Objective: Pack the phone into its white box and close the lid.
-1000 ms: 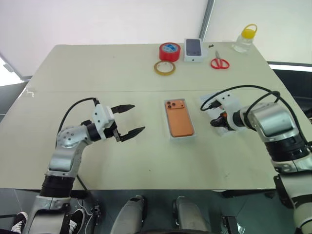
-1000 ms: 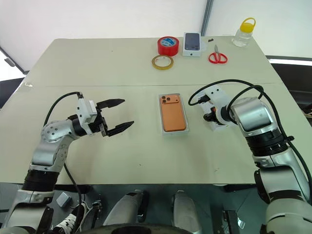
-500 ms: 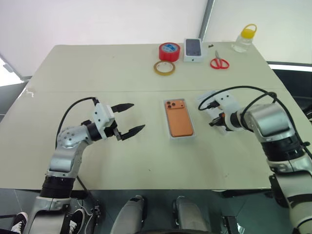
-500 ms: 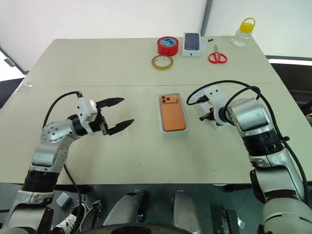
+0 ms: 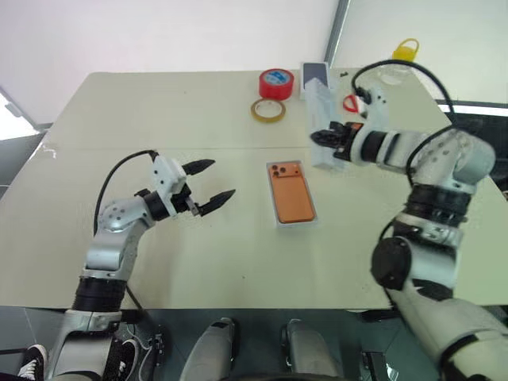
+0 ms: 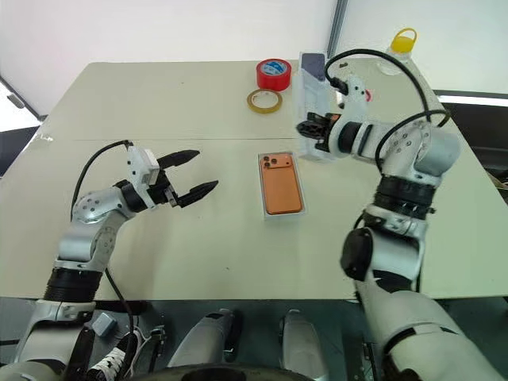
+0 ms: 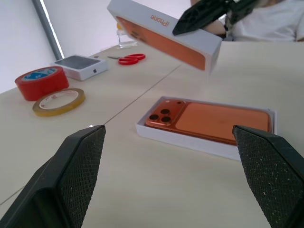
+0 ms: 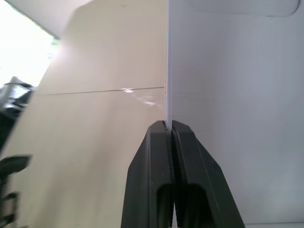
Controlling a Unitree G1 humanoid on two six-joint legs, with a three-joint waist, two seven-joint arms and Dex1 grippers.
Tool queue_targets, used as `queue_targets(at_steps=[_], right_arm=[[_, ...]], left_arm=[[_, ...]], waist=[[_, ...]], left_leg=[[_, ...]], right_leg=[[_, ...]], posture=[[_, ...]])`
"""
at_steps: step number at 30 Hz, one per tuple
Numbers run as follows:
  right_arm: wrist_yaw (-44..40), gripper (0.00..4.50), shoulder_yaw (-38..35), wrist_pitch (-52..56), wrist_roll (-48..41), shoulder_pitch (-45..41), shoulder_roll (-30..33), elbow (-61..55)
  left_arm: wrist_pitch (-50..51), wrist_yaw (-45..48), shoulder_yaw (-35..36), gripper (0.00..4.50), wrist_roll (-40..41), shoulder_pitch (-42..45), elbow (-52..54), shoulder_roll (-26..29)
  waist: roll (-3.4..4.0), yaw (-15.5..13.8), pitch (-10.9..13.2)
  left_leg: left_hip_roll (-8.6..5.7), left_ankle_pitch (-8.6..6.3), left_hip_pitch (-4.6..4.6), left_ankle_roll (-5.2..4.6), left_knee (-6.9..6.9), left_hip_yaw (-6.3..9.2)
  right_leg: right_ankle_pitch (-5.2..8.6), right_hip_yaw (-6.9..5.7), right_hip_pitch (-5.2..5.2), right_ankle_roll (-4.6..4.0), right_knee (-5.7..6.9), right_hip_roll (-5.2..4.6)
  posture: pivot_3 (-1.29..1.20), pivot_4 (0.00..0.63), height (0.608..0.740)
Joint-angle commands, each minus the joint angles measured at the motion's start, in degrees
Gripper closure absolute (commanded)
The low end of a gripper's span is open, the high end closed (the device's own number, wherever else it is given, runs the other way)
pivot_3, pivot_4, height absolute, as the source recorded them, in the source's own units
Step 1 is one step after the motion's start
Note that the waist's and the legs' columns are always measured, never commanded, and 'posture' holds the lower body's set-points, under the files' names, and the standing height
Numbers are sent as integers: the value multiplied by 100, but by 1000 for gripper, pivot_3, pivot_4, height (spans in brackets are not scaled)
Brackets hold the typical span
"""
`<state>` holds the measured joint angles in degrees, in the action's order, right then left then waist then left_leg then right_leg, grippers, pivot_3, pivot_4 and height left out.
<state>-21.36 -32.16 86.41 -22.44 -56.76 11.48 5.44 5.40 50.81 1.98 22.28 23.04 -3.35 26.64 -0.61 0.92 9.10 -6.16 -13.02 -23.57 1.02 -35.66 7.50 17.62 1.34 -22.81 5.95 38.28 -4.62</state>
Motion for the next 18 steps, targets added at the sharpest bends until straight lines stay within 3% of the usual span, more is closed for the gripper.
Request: queue_targets(at_steps=[1, 9, 18], right_arm=[[287, 4477, -631, 239, -304, 285, -525, -701], [668, 4477, -1241, 609, -886, 570, -1833, -1538], [1084, 4477, -1292, 609, -2068, 677, -2090, -1534]], left_arm=[[415, -340, 486, 0, 322, 183, 108, 77], [1215, -646, 1066, 0, 749, 443, 96, 327], [1455, -710, 884, 0, 808, 264, 512, 132]], waist=[[1, 9, 0], [4, 156, 1], [6, 167, 0]], left_leg=[[-1, 0, 0, 0, 1, 0], [1, 6, -1, 10, 5, -9], [0, 9, -1, 15, 10, -13]], right_leg=[[0, 1, -1, 0, 1, 0], [0, 13, -26, 0, 31, 4], [0, 20, -38, -1, 48, 2]], posture=[[0, 150, 740], [0, 150, 740], [0, 150, 740]])
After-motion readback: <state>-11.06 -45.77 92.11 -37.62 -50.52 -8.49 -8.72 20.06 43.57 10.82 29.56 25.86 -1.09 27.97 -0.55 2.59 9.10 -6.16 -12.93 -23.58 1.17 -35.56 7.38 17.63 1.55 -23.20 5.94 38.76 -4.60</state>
